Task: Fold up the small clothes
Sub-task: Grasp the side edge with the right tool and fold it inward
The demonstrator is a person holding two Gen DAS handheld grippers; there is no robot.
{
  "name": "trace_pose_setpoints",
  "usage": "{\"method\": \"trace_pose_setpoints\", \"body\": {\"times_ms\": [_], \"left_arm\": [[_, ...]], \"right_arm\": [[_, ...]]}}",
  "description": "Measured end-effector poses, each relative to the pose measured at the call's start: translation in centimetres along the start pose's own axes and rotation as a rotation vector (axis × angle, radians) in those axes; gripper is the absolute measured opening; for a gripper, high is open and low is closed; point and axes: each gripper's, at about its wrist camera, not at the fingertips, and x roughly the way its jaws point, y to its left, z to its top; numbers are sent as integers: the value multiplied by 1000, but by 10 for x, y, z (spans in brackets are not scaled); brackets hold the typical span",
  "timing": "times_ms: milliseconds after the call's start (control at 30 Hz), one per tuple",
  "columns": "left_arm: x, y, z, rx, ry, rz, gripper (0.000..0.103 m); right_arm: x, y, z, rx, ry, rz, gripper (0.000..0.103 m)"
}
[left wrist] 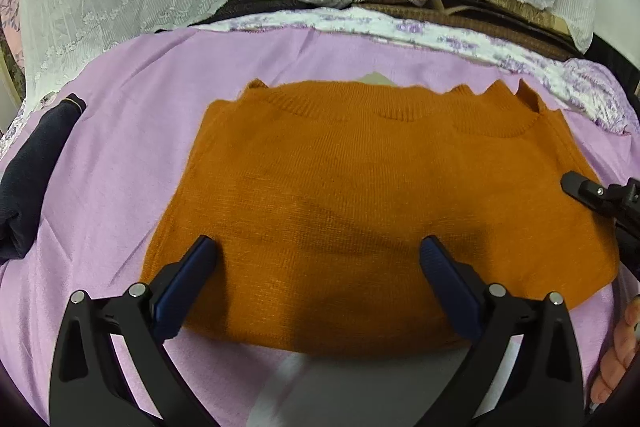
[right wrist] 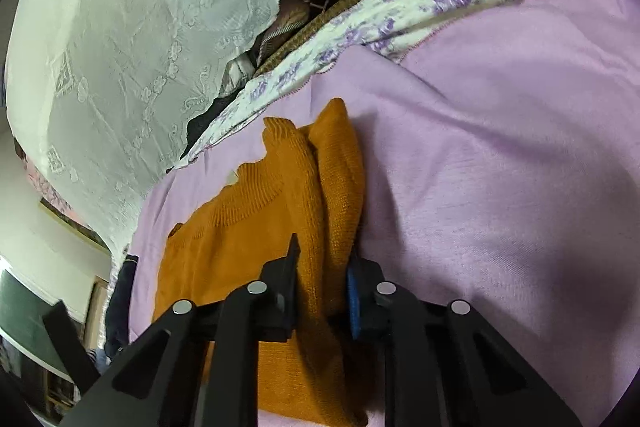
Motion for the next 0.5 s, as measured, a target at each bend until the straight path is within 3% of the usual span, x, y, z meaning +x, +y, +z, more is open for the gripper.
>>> {"method": "trace_pose_setpoints", "body": {"times_ms": [267, 500], "left_arm": [[3, 2, 4, -8, 12, -6, 99], [-4, 22, 17, -26, 22, -57, 99]], "right_arm": [[-10, 18, 2, -22, -29, -21, 18], [-10, 29, 6, -26, -3, -64, 18]]}}
